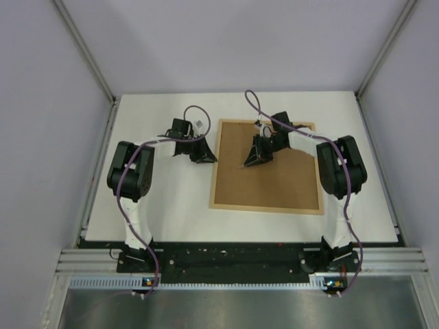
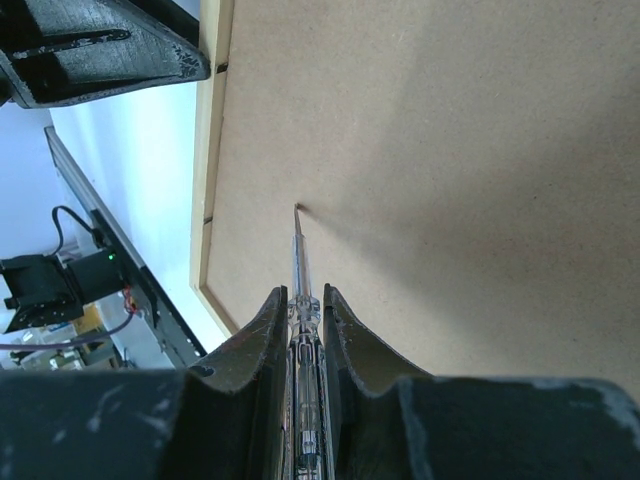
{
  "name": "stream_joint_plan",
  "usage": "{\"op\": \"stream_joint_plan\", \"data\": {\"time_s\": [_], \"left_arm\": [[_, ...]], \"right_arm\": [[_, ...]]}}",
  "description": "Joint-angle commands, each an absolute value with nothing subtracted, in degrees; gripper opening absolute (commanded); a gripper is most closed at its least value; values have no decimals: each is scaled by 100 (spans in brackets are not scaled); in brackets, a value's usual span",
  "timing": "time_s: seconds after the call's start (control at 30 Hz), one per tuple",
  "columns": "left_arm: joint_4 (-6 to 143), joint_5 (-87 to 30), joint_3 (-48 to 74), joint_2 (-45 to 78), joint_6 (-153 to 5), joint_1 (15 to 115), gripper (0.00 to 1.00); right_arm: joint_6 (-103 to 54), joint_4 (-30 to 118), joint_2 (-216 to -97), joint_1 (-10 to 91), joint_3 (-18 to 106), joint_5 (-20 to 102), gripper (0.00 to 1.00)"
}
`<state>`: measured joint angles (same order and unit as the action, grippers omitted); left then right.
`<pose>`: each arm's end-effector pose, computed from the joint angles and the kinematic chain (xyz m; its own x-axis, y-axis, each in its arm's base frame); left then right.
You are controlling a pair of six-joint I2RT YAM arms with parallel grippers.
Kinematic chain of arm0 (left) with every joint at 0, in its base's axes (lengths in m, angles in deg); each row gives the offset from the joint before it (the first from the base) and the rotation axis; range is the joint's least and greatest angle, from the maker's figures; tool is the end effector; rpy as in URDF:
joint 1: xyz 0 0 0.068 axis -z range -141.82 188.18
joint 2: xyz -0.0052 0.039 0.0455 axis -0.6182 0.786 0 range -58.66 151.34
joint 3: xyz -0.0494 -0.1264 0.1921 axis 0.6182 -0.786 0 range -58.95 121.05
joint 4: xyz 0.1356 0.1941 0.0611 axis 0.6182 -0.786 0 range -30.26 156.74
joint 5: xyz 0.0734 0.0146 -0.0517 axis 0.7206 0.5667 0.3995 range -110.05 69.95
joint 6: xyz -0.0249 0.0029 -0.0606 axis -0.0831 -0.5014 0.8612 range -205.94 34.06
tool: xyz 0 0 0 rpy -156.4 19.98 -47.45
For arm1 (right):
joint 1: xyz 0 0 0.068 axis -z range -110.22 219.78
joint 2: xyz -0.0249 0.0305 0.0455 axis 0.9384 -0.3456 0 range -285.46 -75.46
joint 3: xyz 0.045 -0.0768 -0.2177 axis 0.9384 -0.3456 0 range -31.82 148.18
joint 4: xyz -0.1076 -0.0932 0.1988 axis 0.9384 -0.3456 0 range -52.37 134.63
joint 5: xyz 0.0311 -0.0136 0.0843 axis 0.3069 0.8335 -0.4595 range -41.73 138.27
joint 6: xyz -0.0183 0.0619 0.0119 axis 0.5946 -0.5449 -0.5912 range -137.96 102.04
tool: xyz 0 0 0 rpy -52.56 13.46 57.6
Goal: Take the photo out of the frame
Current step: Adjust the photo frame item on the photo frame.
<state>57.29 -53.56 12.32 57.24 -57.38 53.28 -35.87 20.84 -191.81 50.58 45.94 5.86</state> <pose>0.3696 -0.1293 0.1043 -0.9401 -0.1591 -0.3015 0.0917 0.7337 -0.6732 0.3536 0.1601 0.1211 -0.9617 -0.0945 -0.2572 -0.2546 0.6553 0.7112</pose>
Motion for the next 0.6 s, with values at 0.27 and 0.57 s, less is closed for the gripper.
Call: {"op": "stream_joint_plan", "data": {"time_s": [0.27,0.57], "left_arm": [[5787,-5591,1127,5894,-5604,5119,10],[4443,-4897,3155,6376,-6633,5128,36]], "right_arm": [[-3440,2055,-19437,5106,4667,1179,0],[-3247,1879,-19235,5133,4939,908,0]]}}
